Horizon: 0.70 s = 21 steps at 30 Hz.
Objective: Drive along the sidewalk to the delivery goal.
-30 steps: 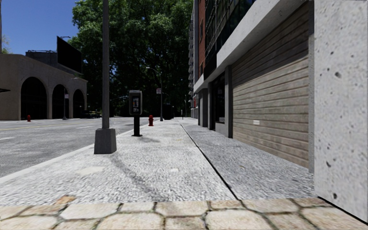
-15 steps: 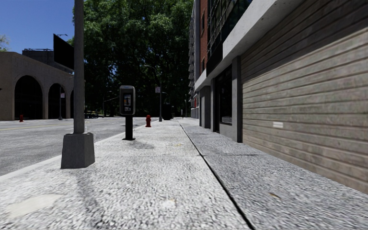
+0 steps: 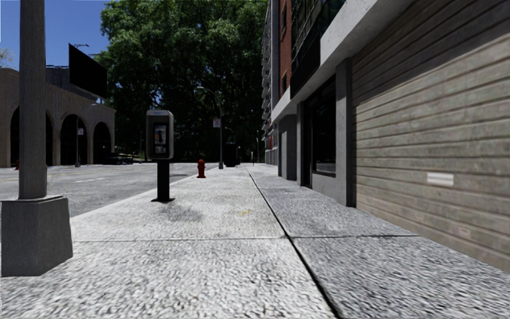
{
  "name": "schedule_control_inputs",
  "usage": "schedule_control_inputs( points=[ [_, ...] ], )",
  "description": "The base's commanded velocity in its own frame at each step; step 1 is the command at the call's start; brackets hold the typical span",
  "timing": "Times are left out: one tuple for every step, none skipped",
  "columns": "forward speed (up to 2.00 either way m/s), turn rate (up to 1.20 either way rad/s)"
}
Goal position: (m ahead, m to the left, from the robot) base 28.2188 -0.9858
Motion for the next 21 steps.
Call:
schedule_control_inputs(
  points=[
    [2.00, 0.00],
    [2.00, 0.00],
    [2.00, 0.00],
    [2.00, 0.00],
    [2.00, 0.00],
    [2.00, 0.00],
    [2.00, 0.00],
    [2.00, 0.00],
    [2.00, 0.00],
    [2.00, 0.00],
    [2.00, 0.00],
    [2.00, 0.00],
    [2.00, 0.00],
    [2.00, 0.00],
    [2.00, 0.00],
    [2.00, 0.00],
    [2.00, 0.00],
    [2.00, 0.00],
    [2.00, 0.00],
    [2.00, 0.00],
    [2.00, 0.00]
  ],
)
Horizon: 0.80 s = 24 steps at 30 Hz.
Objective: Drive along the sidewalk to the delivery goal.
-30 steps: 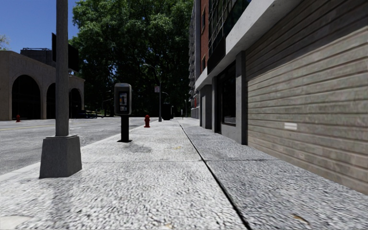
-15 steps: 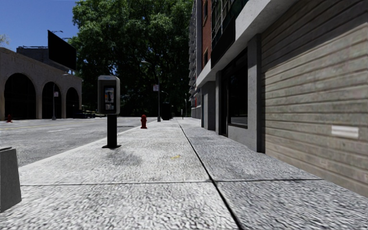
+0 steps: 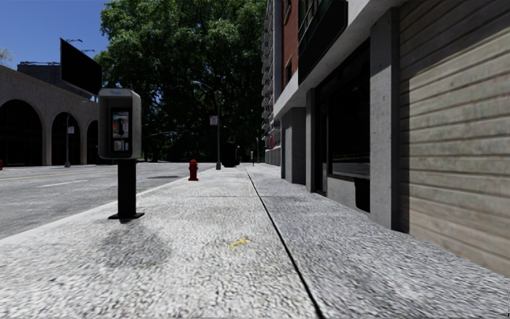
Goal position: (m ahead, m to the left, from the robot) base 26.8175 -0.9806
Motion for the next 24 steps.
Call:
schedule_control_inputs(
  points=[
    [2.00, 0.00],
    [2.00, 0.00],
    [2.00, 0.00],
    [2.00, 0.00],
    [2.00, 0.00],
    [2.00, 0.00],
    [2.00, 0.00],
    [2.00, 0.00],
    [2.00, 0.00],
    [2.00, 0.00],
    [2.00, 0.00],
    [2.00, 0.00],
    [2.00, 0.00],
    [2.00, 0.00],
    [2.00, 0.00],
    [2.00, 0.00],
    [2.00, 0.00],
    [2.00, 0.00],
    [2.00, 0.00],
    [2.00, 0.00],
    [2.00, 0.00],
    [2.00, 0.00],
    [2.00, 0.00],
    [2.00, 0.00]
  ],
)
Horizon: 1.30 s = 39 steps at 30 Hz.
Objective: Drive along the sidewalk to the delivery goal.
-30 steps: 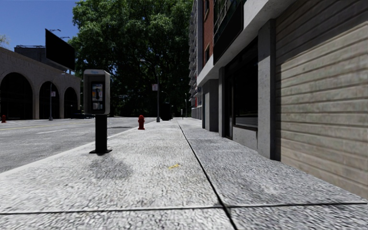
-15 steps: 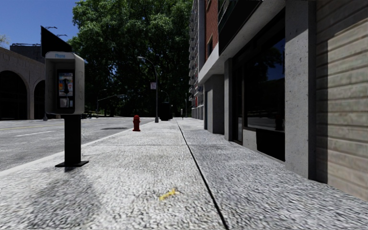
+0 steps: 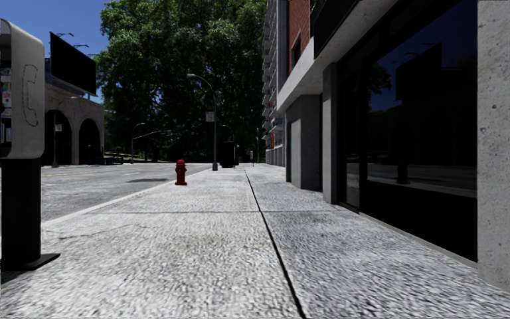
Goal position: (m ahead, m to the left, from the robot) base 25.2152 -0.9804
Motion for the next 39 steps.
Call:
schedule_control_inputs(
  points=[
    [2.00, 0.00],
    [2.00, 0.00],
    [2.00, 0.00],
    [2.00, 0.00],
    [2.00, 0.00],
    [2.00, 0.00],
    [2.00, 0.00],
    [2.00, 0.00],
    [2.00, 0.00],
    [2.00, 0.00],
    [2.00, 0.00],
    [2.00, 0.00],
    [2.00, 0.00],
    [2.00, 0.00],
    [2.00, 0.00],
    [2.00, 0.00],
    [2.00, 0.00],
    [2.00, 0.00],
    [2.00, 0.00],
    [2.00, 0.00],
    [2.00, 0.00],
    [2.00, 0.00],
    [2.00, 0.00],
    [2.00, 0.00],
    [2.00, 0.00],
    [2.00, 0.00],
    [2.00, 0.00],
    [2.00, 0.00],
    [2.00, 0.00],
    [2.00, 0.00],
    [2.00, 0.00],
    [2.00, 0.00],
    [2.00, 0.00],
    [2.00, 0.00],
    [2.00, 0.00],
    [2.00, 0.00],
    [2.00, 0.00],
    [2.00, 0.00],
    [2.00, 0.00]
  ],
)
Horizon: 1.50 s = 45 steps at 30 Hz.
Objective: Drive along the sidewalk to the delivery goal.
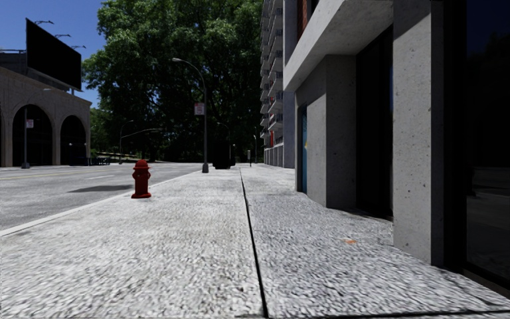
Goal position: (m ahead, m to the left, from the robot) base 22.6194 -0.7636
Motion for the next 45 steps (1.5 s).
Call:
schedule_control_inputs(
  points=[
    [2.00, 0.00],
    [2.00, 0.00],
    [2.00, 0.00],
    [2.00, 0.00],
    [2.00, 0.00],
    [2.00, 0.00],
    [2.00, 0.00],
    [2.00, 0.00],
    [2.00, 0.00],
    [2.00, 0.00],
    [2.00, 0.00],
    [2.00, 0.00],
    [2.00, 0.00],
    [2.00, 0.00],
    [2.00, 0.00],
    [2.00, 0.00],
    [2.00, 0.00],
    [2.00, 0.00],
    [2.00, 0.00],
    [2.00, 0.00],
    [2.00, 0.00],
    [2.00, 0.00],
    [2.00, 0.00],
    [2.00, 0.00],
    [2.00, 0.00],
    [2.00, 0.00],
    [2.00, 0.00],
    [2.00, 0.00],
    [2.00, 0.00],
    [2.00, 0.00],
    [2.00, 0.00],
    [2.00, 0.00],
    [2.00, 0.00],
    [2.00, 0.00],
    [2.00, 0.00],
    [2.00, 0.00],
    [2.00, 0.00],
    [2.00, 0.00],
    [2.00, 0.00],
    [2.00, 0.00],
    [2.00, 0.00],
    [2.00, 0.00],
    [2.00, 0.00],
    [2.00, 0.00],
    [2.00, 0.00]
  ],
)
